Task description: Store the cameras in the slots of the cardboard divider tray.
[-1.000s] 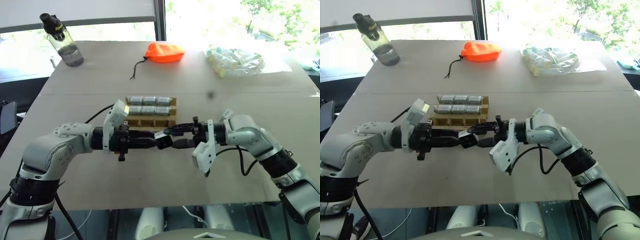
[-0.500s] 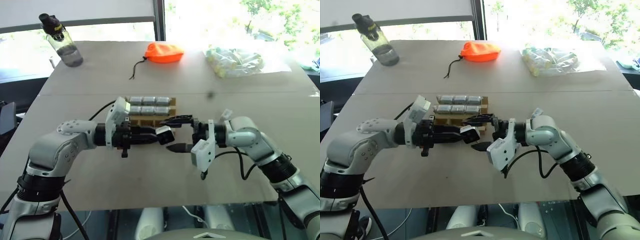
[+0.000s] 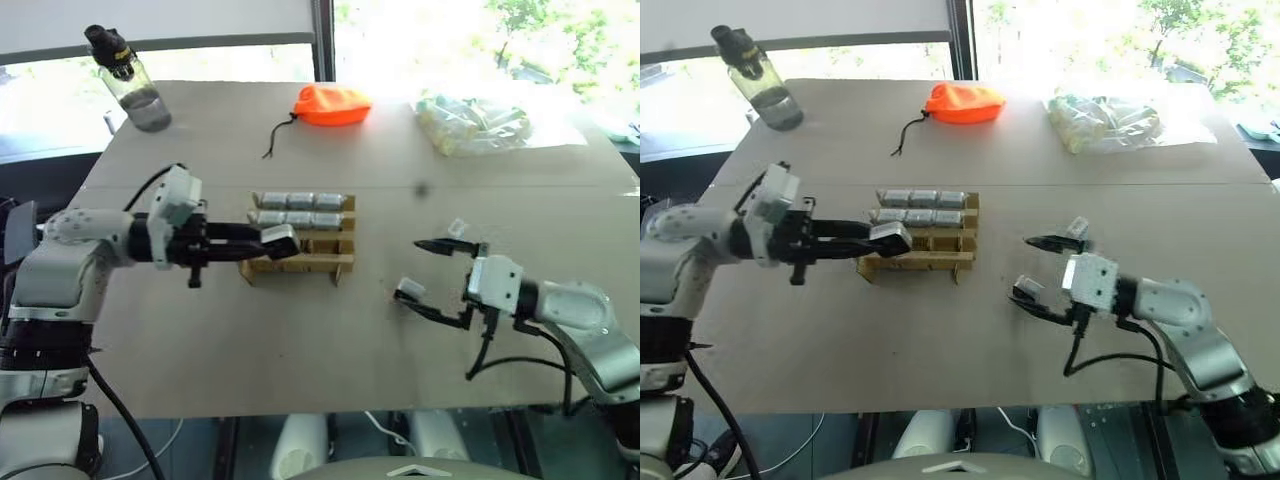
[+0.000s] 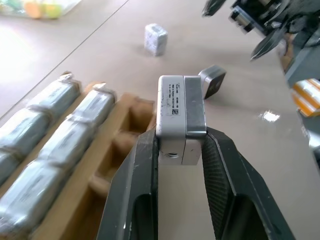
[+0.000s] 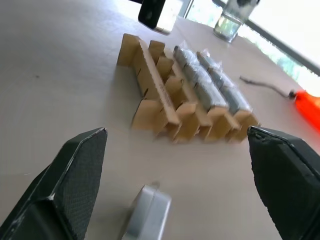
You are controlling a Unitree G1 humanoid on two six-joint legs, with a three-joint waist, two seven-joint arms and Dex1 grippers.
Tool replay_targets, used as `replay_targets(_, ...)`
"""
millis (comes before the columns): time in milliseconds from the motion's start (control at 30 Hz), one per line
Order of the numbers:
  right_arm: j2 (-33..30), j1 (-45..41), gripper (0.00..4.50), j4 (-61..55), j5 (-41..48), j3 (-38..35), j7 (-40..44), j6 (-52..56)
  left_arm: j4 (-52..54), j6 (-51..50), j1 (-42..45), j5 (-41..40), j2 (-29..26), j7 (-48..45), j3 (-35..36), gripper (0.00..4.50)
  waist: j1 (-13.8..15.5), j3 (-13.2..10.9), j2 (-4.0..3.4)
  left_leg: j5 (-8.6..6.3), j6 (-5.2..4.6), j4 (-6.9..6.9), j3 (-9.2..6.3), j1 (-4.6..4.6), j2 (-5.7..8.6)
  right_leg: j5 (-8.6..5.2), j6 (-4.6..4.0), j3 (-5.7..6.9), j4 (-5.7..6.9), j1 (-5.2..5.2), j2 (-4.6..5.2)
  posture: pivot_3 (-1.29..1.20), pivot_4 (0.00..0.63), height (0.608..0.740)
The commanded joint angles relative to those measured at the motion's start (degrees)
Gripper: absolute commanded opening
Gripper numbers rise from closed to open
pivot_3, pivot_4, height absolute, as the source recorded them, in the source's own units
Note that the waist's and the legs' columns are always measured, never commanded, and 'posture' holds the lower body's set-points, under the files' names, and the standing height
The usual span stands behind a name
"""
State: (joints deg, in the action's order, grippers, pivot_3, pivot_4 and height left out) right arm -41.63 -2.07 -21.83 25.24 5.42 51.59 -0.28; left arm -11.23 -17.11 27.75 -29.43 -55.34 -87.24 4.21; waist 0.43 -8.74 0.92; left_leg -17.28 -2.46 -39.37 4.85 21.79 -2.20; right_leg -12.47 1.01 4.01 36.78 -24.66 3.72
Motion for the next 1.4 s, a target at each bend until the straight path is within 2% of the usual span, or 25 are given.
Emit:
replay_targets(33, -0.24, 5.85, 4.43, -3.70, 10.57, -6.98, 0.08, 6.79, -8.01, 9.67, 4.66, 3.68, 0.13, -4.73, -0.78, 0.64, 0.31, 0.02, 0.05, 0.00, -0.01, 0.00, 0.02, 0.00, 0.00, 0.00, 0.00, -0.02, 0.00, 0.00, 0.00, 0.00, 0.150, 0.740)
replay_targets(133, 2.54, 11.87, 4.43, -2.90, 14.03, -11.33, 0.72, 5.92, -14.60, 13.35, 8.70, 3.57, 1.30, -5.26, -3.38, 0.64, 0.69, 0.06, 0.16, -0.01, -0.02, -0.03, 0.00, 0.04, 0.01, 0.00, 0.00, 0.06, -0.01, 0.01, -0.03, 0.00, 0.150, 0.740)
replay_targets(267, 4.00, 18.43, 4.43, -0.96, 14.27, -15.32, 3.83, 4.10, -25.54, 25.44, 13.24, 5.22, 3.26, -5.26, -7.67, 0.64, 0.70, 0.07, 0.18, -0.03, -0.06, -0.06, -0.05, 0.03, 0.04, 0.00, 0.01, 0.05, 0.00, 0.04, -0.02, 0.00, 0.150, 0.740)
replay_targets(367, 3.87, 19.81, 4.43, -1.06, 15.62, -16.75, 5.03, 5.56, -32.29, 31.70, 16.63, 4.74, 4.56, -5.26, -11.13, 0.64, 0.30, 0.03, 0.27, -0.06, -0.13, -0.10, 0.03, 0.01, 0.05, 0.01, 0.02, -0.04, 0.01, 0.04, -0.02, 0.00, 0.150, 0.740)
replay_targets(533, 4.25, 20.15, 4.43, -3.07, 19.18, -17.62, 6.41, 8.29, -40.84, 36.47, 22.43, 3.58, 6.59, -5.26, -17.39, 0.64, 0.38, 0.02, 0.38, -0.07, -0.14, -0.12, -0.01, 0.00, 0.00, 0.01, 0.01, -0.03, 0.03, 0.04, -0.08, 0.00, 0.150, 0.740)
replay_targets(767, 5.46, 22.36, 4.43, -4.14, 18.41, -18.96, 6.52, 7.63, -45.24, 34.95, 27.43, -1.76, 4.37, -5.26, -24.25, 0.64, 0.40, 0.01, 0.43, -0.10, -0.18, -0.12, -0.01, 0.05, 0.02, 0.01, 0.02, -0.04, -0.01, 0.04, -0.05, 0.00, 0.150, 0.740)
replay_targets(1133, 6.49, 22.59, 4.43, -3.66, 17.76, -19.80, 7.18, 7.43, -45.55, 33.57, 27.65, -7.97, -1.50, -5.26, -34.56, 0.64, 0.46, 0.01, 0.44, -0.20, -0.36, -0.14, -0.04, 0.03, -0.02, 0.00, 0.02, -0.05, 0.02, 0.03, -0.06, 0.00, 0.150, 0.740)
replay_targets(1400, 6.02, 20.60, 4.43, -2.71, 17.92, -19.94, 7.52, 8.11, -48.82, 39.64, 27.90, -5.88, 1.51, -5.26, -37.63, 0.64, 0.45, 0.02, 0.46, -0.14, -0.27, -0.16, -0.03, 0.03, 0.01, 0.00, 0.02, -0.04, 0.02, 0.03, -0.06, 0.00, 0.150, 0.740)
